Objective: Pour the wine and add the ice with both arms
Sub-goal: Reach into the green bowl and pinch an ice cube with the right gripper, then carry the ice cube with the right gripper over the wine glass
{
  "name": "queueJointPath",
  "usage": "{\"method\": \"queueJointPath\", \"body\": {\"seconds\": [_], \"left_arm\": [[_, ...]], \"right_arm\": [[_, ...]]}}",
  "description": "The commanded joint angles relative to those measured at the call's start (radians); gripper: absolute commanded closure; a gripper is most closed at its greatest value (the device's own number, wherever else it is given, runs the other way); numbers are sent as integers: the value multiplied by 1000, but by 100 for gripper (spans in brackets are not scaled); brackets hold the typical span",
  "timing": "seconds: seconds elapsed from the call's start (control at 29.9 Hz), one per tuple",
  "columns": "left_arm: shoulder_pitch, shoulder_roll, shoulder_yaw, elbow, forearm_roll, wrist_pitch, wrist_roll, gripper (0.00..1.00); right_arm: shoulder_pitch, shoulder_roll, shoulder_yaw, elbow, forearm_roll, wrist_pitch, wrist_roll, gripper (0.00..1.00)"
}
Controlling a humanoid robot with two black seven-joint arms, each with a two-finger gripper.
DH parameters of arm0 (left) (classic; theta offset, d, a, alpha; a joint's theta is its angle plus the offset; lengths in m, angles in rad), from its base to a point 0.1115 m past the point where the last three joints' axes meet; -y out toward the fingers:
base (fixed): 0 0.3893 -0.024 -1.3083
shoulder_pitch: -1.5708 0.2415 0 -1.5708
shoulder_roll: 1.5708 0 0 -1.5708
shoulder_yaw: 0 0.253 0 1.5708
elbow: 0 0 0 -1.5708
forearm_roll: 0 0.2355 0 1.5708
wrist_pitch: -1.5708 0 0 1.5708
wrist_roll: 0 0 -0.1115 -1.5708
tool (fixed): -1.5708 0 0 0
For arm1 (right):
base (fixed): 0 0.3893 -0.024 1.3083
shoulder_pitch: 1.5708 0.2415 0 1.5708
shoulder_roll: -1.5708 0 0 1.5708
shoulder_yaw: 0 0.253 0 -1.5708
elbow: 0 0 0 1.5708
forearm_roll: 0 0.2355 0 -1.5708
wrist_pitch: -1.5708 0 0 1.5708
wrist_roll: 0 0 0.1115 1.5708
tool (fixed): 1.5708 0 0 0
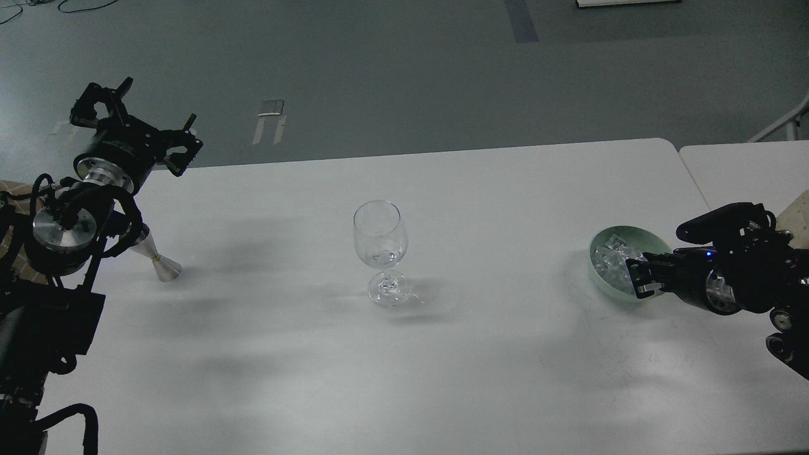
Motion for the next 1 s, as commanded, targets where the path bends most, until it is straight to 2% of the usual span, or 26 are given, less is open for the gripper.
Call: {"method": "queueJointPath", "body": {"seconds": [0.0,0.03,0.3,0.4,0.64,0.74,0.97], "left_arm": [[-3,10,0,0,2,-3,1,2],[-3,13,0,0,2,-3,1,2],[-18,41,2,-6,5,-43,15,2],[-19,48,9,-9,5,-82,17,2],[-19,59,13,-11,5,-86,17,2],[-18,58,14,-11,5,-86,17,2],[-19,56,14,-12,5,-86,17,2]], "right_arm": [[5,0,0,7,1,0,2,91],[5,0,0,4,1,0,2,100],[6,-12,25,39,14,0,11,100],[-8,-12,110,87,29,0,15,100],[-3,19,281,182,195,-1,15,100],[17,118,335,209,209,-1,14,100],[80,377,309,259,206,0,2,100]]}}
